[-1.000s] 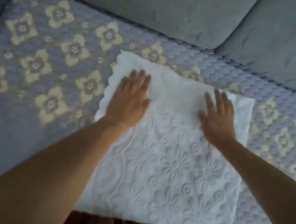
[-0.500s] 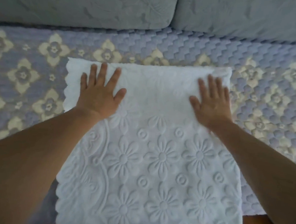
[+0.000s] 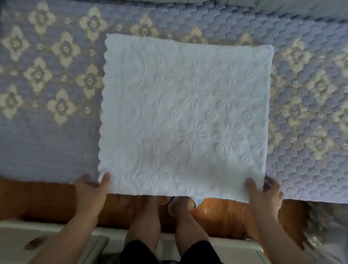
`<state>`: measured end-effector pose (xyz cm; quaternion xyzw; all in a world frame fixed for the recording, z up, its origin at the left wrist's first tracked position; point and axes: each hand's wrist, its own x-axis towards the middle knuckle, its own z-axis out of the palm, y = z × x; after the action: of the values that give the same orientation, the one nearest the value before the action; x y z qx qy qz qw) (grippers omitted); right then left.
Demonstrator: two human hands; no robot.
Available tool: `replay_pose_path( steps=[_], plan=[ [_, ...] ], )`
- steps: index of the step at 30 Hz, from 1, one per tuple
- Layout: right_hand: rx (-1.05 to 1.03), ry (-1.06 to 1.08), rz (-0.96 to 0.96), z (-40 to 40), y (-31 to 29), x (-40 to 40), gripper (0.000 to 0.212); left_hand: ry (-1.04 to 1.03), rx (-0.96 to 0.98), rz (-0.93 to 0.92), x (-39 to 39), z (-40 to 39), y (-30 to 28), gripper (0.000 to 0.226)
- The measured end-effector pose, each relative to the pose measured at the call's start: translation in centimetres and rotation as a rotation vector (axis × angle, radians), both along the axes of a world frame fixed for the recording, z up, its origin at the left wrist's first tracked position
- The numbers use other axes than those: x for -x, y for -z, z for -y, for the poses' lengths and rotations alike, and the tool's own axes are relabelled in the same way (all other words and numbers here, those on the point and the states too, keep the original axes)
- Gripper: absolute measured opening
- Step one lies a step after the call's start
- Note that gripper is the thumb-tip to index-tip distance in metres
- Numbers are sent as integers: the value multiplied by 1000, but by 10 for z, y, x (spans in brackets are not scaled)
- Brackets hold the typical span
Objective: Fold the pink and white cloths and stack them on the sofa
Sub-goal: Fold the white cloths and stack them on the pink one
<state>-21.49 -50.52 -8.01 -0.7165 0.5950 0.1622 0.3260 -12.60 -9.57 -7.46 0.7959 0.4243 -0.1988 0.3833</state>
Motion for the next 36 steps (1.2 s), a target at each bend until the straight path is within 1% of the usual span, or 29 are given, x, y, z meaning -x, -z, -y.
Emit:
replay_pose_path(
  steps=[2, 4, 6, 8, 10, 11, 13, 14, 16, 18, 20, 22, 23, 24, 25, 26, 28, 29, 31, 32, 33, 34, 35, 36],
  plan=[
    [-91, 9, 57, -2, -2, 18, 60, -191, 166, -144, 16, -1, 5, 77],
    [-188, 113, 82, 7, -4, 18, 50, -351, 359, -193, 18, -6, 16, 57],
    [-282, 170, 93, 17, -5, 18, 42, -410, 546, -182, 17, -11, 19, 43],
    [-362, 159, 90, 19, -12, 19, 37, -439, 684, -173, 22, -13, 16, 42],
    [-444, 243, 115, 18, -23, 20, 25, -480, 761, -135, 27, -10, 10, 42],
    [-524, 321, 141, 18, -30, 21, 20, -500, 774, -100, 28, -8, 5, 42],
    [-682, 511, 216, 18, -43, 22, 24, -514, 790, -50, 28, -5, -7, 42],
    [-719, 570, 241, 18, -50, 24, 27, -500, 779, -44, 26, -5, -17, 41],
    [-736, 621, 254, 18, -67, 23, 27, -422, 671, -73, 24, -5, -40, 37],
    [-670, 568, 216, 18, -91, 15, 27, -312, 527, -113, 19, -4, -67, 33],
    [-561, 419, 195, 21, -117, -4, 37, -265, 443, -96, 5, -5, -88, 33],
    [-470, 311, 280, 29, -141, -38, 48, -308, 479, -12, -27, 1, -106, 40],
    [-470, 284, 346, 35, -151, -59, 49, -357, 527, 40, -50, 7, -116, 40],
    [-495, 263, 410, 41, -157, -83, 43, -409, 594, 94, -74, 14, -124, 37],
    [-533, 258, 455, 49, -158, -111, 30, -444, 663, 129, -102, 22, -130, 30],
    [-560, 290, 490, 58, -154, -139, 20, -463, 725, 147, -133, 31, -132, 22],
    [-593, 407, 587, 73, -136, -197, 15, -446, 802, 184, -190, 47, -128, 42],
    [-599, 434, 625, 77, -125, -222, 15, -425, 831, 206, -217, 56, -124, 40],
    [-603, 380, 634, 83, -96, -264, 15, -377, 869, 211, -264, 72, -105, 19],
    [-594, 337, 607, 84, -77, -277, 10, -349, 855, 205, -282, 80, -91, 17],
    [-559, 289, 560, 85, -58, -289, 5, -309, 798, 197, -298, 85, -72, 20],
    [-497, 252, 516, 87, -38, -299, 5, -273, 713, 187, -310, 90, -52, 23],
    [-417, 236, 478, 89, -22, -306, 10, -251, 636, 177, -320, 94, -34, 21],
    [-344, 260, 476, 91, -8, -312, 13, -254, 583, 168, -328, 98, -18, 18]
  ],
)
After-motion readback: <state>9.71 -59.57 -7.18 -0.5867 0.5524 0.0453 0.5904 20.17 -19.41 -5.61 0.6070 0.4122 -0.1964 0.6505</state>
